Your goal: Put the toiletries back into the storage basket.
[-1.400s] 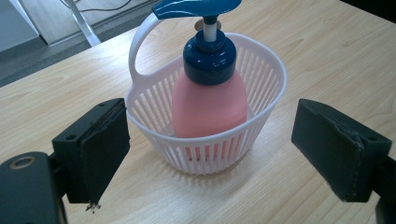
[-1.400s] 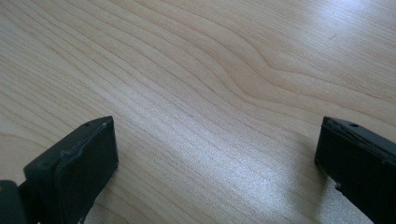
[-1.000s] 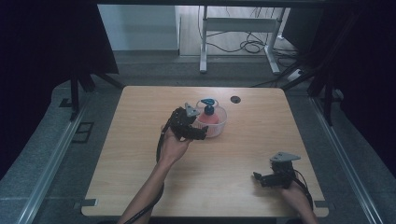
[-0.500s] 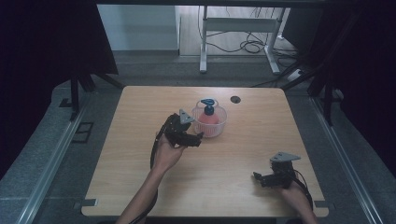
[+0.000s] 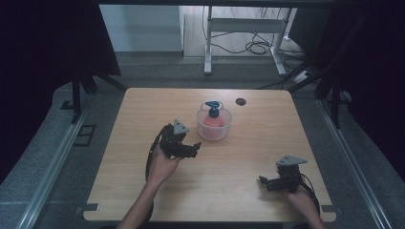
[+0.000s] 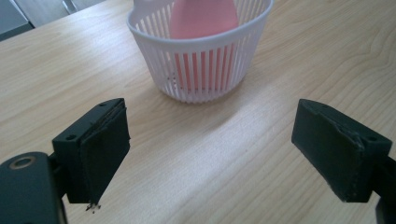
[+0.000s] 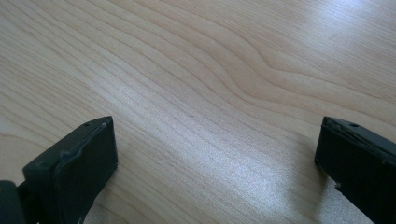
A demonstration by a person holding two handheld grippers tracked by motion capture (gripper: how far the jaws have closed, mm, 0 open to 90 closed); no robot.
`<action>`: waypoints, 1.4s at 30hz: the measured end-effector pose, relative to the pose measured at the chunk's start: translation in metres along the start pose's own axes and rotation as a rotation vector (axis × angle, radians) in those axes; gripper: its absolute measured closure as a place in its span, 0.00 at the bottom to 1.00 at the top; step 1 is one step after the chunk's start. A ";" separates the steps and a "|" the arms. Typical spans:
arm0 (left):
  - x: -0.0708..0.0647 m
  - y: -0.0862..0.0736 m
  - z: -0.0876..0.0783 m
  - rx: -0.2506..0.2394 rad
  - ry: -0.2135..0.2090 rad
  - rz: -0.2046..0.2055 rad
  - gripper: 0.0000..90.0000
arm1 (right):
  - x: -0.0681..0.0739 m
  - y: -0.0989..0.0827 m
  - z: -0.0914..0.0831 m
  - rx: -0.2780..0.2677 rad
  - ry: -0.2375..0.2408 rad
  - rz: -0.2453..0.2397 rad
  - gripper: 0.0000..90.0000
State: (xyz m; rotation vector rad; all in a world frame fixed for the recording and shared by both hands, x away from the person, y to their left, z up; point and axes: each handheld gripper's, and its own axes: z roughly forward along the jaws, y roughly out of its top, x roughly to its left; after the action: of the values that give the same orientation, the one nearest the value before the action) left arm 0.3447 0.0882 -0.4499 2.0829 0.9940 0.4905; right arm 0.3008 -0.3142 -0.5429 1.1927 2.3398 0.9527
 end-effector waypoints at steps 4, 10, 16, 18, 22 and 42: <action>0.000 -0.008 -0.005 -0.005 -0.008 -0.002 0.12 | 0.000 0.000 0.000 0.001 0.000 0.001 0.00; 0.002 -0.020 -0.014 -0.018 -0.014 -0.003 0.12 | 0.000 0.000 0.000 -0.001 -0.001 0.003 0.00; 0.002 -0.033 -0.022 -0.023 -0.020 0.007 0.13 | 0.000 0.000 0.000 -0.001 -0.002 0.003 0.00; 0.003 -0.037 -0.025 -0.024 -0.019 0.006 0.13 | 0.000 0.000 0.000 0.000 -0.001 0.004 0.00; 0.004 -0.044 -0.032 -0.028 -0.014 -0.002 0.13 | 0.000 0.000 0.000 -0.001 -0.001 0.004 0.00; 0.009 -0.085 -0.052 -0.015 0.008 -0.044 0.13 | 0.001 0.000 0.000 -0.002 -0.002 0.004 0.00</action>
State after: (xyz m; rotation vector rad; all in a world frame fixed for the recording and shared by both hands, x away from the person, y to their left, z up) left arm 0.2769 0.1542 -0.4827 2.0434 1.0356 0.4828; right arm 0.3007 -0.3137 -0.5429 1.1971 2.3358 0.9545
